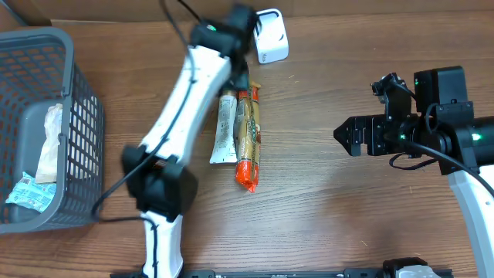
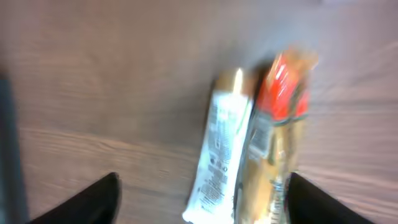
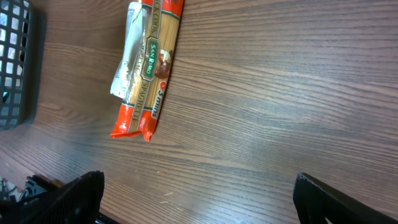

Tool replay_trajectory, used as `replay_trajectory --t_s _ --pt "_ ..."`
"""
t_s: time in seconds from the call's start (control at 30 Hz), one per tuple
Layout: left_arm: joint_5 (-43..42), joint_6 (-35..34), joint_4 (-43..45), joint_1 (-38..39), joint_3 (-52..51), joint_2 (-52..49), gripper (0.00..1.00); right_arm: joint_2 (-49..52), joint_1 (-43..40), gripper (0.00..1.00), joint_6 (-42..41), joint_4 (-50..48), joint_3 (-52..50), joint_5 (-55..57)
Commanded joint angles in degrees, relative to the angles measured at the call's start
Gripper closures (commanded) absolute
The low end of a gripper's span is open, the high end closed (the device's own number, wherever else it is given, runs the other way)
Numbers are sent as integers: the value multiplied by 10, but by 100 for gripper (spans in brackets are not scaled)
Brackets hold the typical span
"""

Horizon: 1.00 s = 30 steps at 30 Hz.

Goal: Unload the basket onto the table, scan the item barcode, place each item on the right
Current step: 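Place the white tube left of the spaghetti pack and release, then grasp the clear pouch in the basket with the left gripper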

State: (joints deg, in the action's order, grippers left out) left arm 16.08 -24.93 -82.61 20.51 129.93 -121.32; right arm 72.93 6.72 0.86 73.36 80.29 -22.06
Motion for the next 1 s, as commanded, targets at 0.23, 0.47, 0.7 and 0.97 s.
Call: replay_trajectory --t_s 0.23,0.47,0.7,0.97 --pt "-21 55 -47 -264 161 199 0 -1 -4 2 7 7 14 2" --pt "-136 61 -69 -546 139 197 0 -1 -4 2 7 9 14 2" --pt "-182 96 40 -629 14 133 2 -1 -4 2 8 12 14 2" --pt "-195 170 139 -612 -115 70 2 -1 -4 1 8 12 14 2"
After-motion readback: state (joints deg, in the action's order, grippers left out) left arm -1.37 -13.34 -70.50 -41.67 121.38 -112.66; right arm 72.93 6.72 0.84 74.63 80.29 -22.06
